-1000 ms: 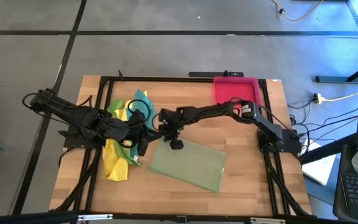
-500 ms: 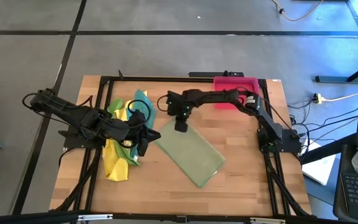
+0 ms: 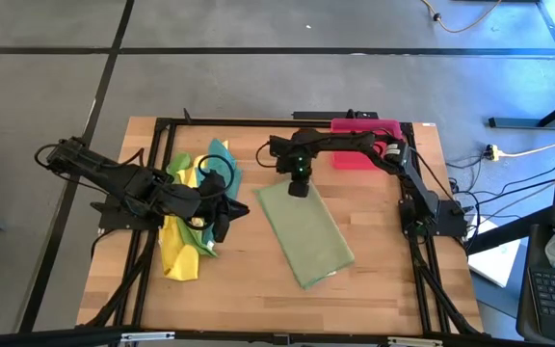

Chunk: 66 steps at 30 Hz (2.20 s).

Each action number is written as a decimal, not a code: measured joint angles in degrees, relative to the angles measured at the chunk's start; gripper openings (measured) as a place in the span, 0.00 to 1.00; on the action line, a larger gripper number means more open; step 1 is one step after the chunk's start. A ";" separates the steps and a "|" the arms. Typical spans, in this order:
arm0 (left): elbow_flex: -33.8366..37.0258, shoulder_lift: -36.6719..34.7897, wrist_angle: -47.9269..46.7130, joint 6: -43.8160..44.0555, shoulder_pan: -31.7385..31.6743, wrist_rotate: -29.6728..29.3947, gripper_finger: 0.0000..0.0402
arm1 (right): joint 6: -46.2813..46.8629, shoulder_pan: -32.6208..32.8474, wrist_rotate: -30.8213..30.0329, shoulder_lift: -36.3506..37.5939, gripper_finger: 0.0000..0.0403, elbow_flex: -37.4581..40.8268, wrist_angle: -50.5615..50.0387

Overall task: Fold microfiber towels
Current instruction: Fold the light green towel

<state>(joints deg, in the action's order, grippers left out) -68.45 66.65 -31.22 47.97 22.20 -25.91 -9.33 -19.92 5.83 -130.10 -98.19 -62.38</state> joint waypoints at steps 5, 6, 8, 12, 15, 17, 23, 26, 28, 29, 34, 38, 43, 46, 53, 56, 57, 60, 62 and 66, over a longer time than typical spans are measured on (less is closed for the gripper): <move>0.00 0.00 0.00 -0.57 0.00 -0.12 0.11 | 0.14 -1.55 4.37 0.17 0.01 -1.42 -5.10; 0.00 0.00 0.00 -0.58 0.00 -0.13 0.11 | 0.01 -1.80 6.30 0.33 0.01 -1.96 -5.70; 0.00 0.00 -0.07 -0.87 0.04 -0.13 0.11 | -0.17 -1.91 9.21 2.02 0.01 -3.38 -5.27; 0.00 0.00 -0.07 -2.15 0.53 -0.88 0.11 | -2.35 -1.58 10.12 10.12 0.02 -5.33 -5.39; 0.00 0.00 -0.07 -2.52 1.05 -1.99 0.11 | -3.09 -1.38 10.13 13.54 0.02 -3.91 -8.15; 0.00 0.00 -0.05 -2.56 1.47 -3.25 0.11 | -3.47 -0.55 11.30 17.60 0.02 -1.52 -9.23; 0.00 1.65 0.83 -2.53 2.81 -6.53 0.11 | -4.44 6.48 13.74 29.93 0.02 17.62 -6.41; 0.00 3.41 1.51 -2.54 3.33 -6.78 0.11 | -2.87 11.54 13.87 37.80 0.02 27.87 -1.38; 0.00 4.96 2.85 -2.56 3.50 -6.77 0.11 | -1.75 15.68 13.78 41.96 0.02 34.36 3.57; 0.00 5.79 3.82 -2.56 3.54 -6.69 0.11 | -1.12 17.89 13.49 44.39 0.02 36.82 5.62; 0.00 9.58 10.83 -2.98 3.52 -6.04 0.11 | 1.64 28.29 8.20 53.06 0.02 45.30 14.25; 0.00 12.17 15.65 -4.14 3.51 -5.55 0.11 | 3.24 34.60 7.03 55.84 0.03 49.35 19.76; 0.00 15.03 18.49 -4.66 3.54 -3.28 0.11 | 4.65 40.43 9.06 54.95 0.12 54.30 25.44; -0.04 16.59 19.56 -4.98 4.12 -3.05 0.11 | 4.34 42.95 10.17 54.35 0.21 56.41 28.19; -0.87 20.58 23.74 -10.39 4.54 -2.93 0.11 | -0.81 47.84 6.04 54.42 0.41 57.31 33.41; -3.53 23.59 23.77 -15.27 4.33 -2.94 0.11 | -5.37 50.29 0.76 53.90 0.46 57.32 32.48; -4.42 24.69 23.90 -17.16 4.20 -2.98 0.11 | -6.87 51.04 -0.79 53.66 0.47 57.33 32.32; -6.75 28.53 23.68 -21.31 3.69 -2.91 0.11 | -10.91 52.51 -3.80 52.00 0.47 57.39 32.62; -7.99 30.94 23.58 -22.55 3.37 -2.92 0.11 | -13.18 53.12 -4.22 50.86 0.46 58.02 33.11; -10.14 35.02 23.70 -23.04 3.02 -1.12 0.11 | -16.02 54.45 -4.42 49.09 0.44 60.00 33.32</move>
<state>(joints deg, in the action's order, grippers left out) -78.58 101.67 -7.52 24.93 25.21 -27.03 -25.36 34.53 1.41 -81.02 -38.19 -29.06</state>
